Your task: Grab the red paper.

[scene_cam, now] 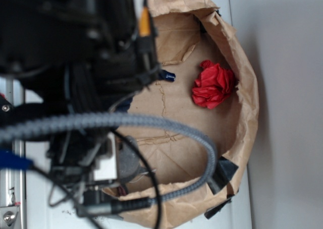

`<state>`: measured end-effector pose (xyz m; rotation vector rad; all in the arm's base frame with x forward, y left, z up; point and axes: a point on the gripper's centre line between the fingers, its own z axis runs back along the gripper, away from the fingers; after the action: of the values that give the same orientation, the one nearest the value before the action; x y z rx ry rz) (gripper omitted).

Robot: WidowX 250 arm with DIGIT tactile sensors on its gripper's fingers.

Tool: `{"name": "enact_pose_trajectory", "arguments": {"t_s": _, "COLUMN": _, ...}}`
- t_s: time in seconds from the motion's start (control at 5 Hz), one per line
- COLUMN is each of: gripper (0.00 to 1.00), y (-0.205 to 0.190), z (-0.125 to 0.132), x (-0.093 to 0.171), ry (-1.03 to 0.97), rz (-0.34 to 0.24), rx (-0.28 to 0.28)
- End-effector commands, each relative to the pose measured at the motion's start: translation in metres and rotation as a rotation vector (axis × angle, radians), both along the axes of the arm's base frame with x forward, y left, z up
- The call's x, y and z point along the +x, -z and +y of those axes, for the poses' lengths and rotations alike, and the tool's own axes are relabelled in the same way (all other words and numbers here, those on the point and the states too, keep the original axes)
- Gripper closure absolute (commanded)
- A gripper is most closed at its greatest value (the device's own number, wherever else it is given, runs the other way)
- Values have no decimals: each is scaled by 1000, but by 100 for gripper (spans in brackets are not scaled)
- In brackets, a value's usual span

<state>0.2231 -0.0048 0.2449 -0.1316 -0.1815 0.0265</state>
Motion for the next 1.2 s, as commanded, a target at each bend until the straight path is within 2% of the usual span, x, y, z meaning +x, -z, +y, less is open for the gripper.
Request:
{"name": "enact_pose_trajectory", "arguments": {"t_s": 0.0, "gripper": 0, "y": 81, "z": 34, "x": 59, "ry": 39, "rz": -206, "rx": 183}}
{"name": "enact_pose_trajectory", "arguments": {"t_s": 0.2, "gripper": 0, "y": 130, "z": 30, "x": 73, "ry": 76, "rz": -194, "rx": 204}}
{"name": "enact_pose_trajectory", "arguments": {"t_s": 0.4, "gripper": 0, "y": 153, "z": 21, "x": 87, "ry": 124, "rz": -162, "rx": 220}}
{"name": "enact_pose_trajectory", "arguments": {"t_s": 1.0, "gripper": 0, "y": 153, "z": 21, "x": 87, "ry": 124, "rz": -162, "rx": 220}}
